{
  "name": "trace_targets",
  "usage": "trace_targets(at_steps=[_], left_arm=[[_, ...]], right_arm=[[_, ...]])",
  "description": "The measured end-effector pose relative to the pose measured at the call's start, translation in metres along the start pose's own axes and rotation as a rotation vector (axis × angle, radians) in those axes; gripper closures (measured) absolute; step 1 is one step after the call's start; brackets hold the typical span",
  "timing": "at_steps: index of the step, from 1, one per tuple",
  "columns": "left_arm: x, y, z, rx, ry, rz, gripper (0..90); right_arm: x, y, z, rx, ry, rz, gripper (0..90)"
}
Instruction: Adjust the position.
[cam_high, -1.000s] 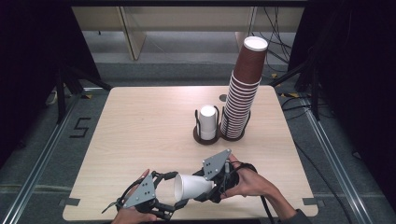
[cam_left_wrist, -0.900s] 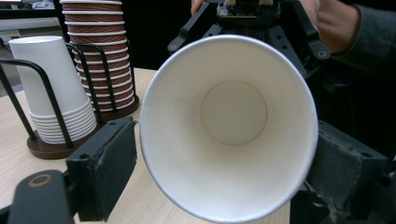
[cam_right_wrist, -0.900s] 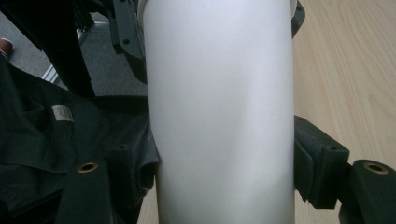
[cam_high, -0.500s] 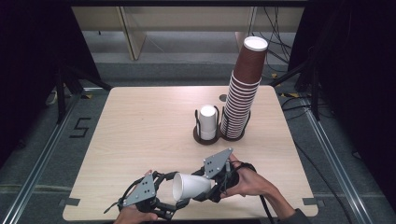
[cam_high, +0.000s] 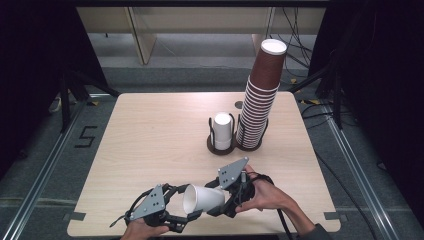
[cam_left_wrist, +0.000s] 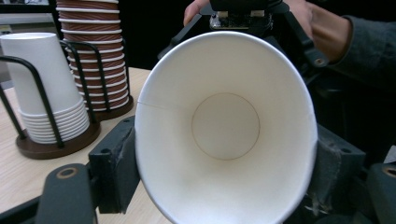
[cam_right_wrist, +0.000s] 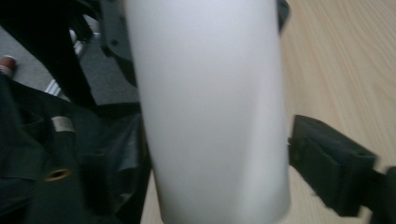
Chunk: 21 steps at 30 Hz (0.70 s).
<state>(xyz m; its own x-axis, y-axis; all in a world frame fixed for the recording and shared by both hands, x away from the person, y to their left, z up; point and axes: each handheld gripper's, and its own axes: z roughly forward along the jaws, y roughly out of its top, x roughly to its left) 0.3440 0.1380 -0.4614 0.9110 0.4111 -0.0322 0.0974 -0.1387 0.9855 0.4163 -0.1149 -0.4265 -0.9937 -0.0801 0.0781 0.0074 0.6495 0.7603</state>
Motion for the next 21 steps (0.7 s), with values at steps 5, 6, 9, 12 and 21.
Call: trace_targets(at_steps=[5,6,9,12,21], left_arm=[[0.005,0.006,-0.005,0.044,0.067,-0.001,23.6],[0.006,0.006,-0.006,0.051,0.081,-0.006,23.5],[0.010,0.008,-0.010,0.095,0.129,-0.010,23.2],[0.014,0.009,-0.014,0.152,0.191,-0.007,23.2],[0.026,0.010,-0.020,0.258,0.334,-0.010,23.0]], right_arm=[[-0.004,-0.008,-0.009,0.005,-0.064,0.057,15.7],[-0.005,-0.011,-0.013,0.012,-0.090,0.067,15.8],[-0.007,-0.020,-0.021,0.012,-0.153,0.112,15.7],[-0.007,-0.029,-0.029,0.016,-0.201,0.152,15.8],[-0.009,-0.053,-0.051,-0.003,-0.357,0.270,17.4]])
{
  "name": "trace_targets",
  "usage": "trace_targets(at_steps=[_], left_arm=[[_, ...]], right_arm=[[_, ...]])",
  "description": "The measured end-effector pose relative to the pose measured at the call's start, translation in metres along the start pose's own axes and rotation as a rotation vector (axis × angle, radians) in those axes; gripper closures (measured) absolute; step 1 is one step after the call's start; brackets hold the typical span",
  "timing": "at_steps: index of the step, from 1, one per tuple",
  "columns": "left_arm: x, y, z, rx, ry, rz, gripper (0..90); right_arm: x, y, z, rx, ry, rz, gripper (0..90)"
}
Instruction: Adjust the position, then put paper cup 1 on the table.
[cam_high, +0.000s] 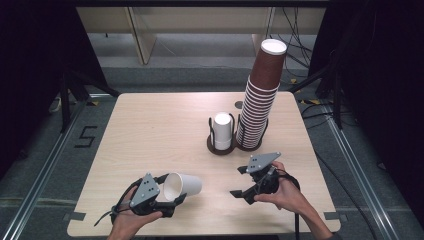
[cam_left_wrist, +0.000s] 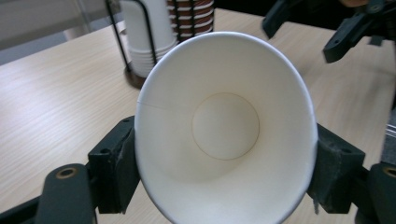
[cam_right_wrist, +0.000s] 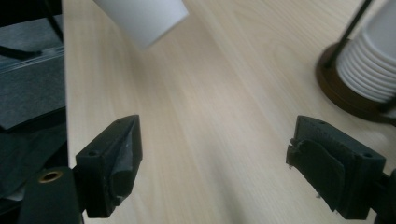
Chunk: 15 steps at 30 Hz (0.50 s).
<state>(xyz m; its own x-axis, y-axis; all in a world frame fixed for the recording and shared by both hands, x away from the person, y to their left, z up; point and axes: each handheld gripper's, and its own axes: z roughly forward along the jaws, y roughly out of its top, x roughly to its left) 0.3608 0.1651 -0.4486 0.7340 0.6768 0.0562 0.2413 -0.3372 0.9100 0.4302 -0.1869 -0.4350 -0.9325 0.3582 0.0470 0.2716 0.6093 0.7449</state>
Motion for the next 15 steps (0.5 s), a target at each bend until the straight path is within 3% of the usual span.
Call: trace_targets(at_steps=[3,5,9,14,15], left_arm=[[0.004,-0.001,-0.001,0.007,0.025,-0.019,22.8],[0.010,0.000,-0.004,0.036,0.085,-0.021,22.6],[0.018,-0.001,-0.005,0.033,0.117,-0.051,22.5],[0.026,-0.002,-0.009,0.044,0.160,-0.080,22.1],[0.027,-0.002,-0.009,0.034,0.161,-0.082,22.0]], right_arm=[[-0.002,-0.005,-0.003,0.007,-0.022,0.023,17.8],[-0.004,-0.011,-0.006,0.008,-0.046,0.039,17.8],[-0.003,-0.018,-0.009,0.027,-0.054,0.073,17.8],[-0.003,-0.026,-0.012,0.028,-0.082,0.069,17.2],[-0.003,-0.028,-0.014,0.024,-0.092,0.101,17.1]])
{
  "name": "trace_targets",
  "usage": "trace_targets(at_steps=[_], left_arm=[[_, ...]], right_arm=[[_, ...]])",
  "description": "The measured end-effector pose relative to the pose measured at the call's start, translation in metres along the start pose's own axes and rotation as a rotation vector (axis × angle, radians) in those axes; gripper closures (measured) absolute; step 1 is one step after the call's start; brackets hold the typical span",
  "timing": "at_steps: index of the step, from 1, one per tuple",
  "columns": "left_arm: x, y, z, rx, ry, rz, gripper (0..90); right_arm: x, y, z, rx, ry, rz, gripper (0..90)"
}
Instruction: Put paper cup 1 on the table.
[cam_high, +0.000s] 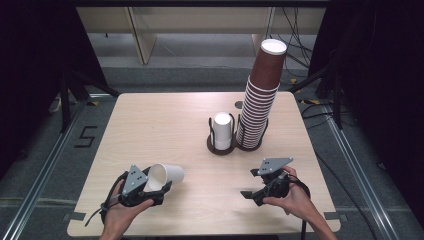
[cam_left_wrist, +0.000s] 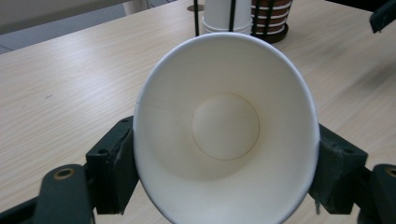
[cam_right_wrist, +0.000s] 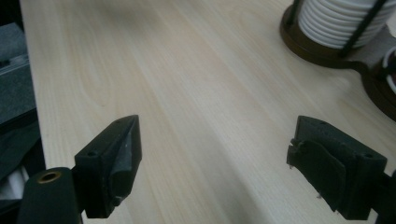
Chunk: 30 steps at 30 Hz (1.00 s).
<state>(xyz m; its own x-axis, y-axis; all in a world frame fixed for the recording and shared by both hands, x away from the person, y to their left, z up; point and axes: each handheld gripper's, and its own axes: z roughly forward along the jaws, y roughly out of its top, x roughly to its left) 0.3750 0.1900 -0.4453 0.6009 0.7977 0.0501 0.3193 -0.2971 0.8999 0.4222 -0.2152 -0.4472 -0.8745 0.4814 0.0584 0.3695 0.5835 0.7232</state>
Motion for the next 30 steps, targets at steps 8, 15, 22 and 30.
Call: trace_targets(at_steps=[8,15,22,30], left_arm=[[0.007,0.000,-0.003,0.024,0.035,-0.029,21.9],[0.013,0.006,0.000,0.029,0.038,-0.031,21.9],[0.023,0.015,0.012,0.040,0.043,-0.030,21.9],[0.029,0.023,0.020,0.062,0.058,-0.037,21.9]], right_arm=[[-0.001,-0.009,-0.002,0.014,-0.044,0.025,18.0],[-0.003,-0.012,-0.004,0.017,-0.054,0.034,17.8],[-0.003,-0.017,-0.007,0.021,-0.067,0.059,17.9],[-0.005,-0.020,-0.006,0.024,-0.058,0.054,17.8]])
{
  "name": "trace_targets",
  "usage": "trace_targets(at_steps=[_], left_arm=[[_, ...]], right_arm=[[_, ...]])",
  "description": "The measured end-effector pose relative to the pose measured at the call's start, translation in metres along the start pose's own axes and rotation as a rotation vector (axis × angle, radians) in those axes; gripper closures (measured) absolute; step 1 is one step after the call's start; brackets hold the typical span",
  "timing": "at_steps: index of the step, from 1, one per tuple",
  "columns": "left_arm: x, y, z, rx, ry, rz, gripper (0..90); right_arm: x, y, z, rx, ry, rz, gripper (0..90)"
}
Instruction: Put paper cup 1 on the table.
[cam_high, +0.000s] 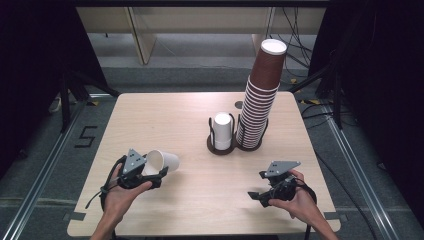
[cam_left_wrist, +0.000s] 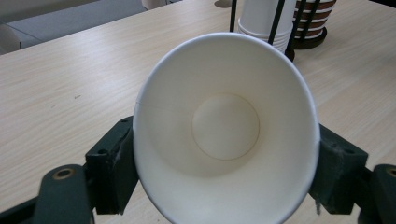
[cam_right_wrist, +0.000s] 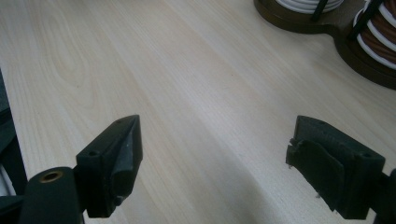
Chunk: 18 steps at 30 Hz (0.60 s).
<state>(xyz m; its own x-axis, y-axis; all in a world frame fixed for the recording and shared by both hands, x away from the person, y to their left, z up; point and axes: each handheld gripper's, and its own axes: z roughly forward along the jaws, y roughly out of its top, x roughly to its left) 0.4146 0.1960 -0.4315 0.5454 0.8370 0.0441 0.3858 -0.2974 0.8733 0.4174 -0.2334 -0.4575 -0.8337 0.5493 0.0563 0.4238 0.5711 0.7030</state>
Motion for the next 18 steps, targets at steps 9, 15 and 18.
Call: trace_targets(at_steps=[9,15,18], left_arm=[[0.008,0.012,0.017,0.040,0.006,0.024,21.9],[0.019,0.020,0.025,0.081,0.028,0.047,21.9],[0.024,0.023,0.027,0.107,0.043,0.056,21.9]], right_arm=[[0.001,-0.002,-0.002,0.005,-0.008,0.012,18.0],[0.001,-0.004,-0.002,0.014,-0.007,0.023,17.9],[-0.001,-0.004,-0.002,0.011,-0.005,-0.003,17.9]])
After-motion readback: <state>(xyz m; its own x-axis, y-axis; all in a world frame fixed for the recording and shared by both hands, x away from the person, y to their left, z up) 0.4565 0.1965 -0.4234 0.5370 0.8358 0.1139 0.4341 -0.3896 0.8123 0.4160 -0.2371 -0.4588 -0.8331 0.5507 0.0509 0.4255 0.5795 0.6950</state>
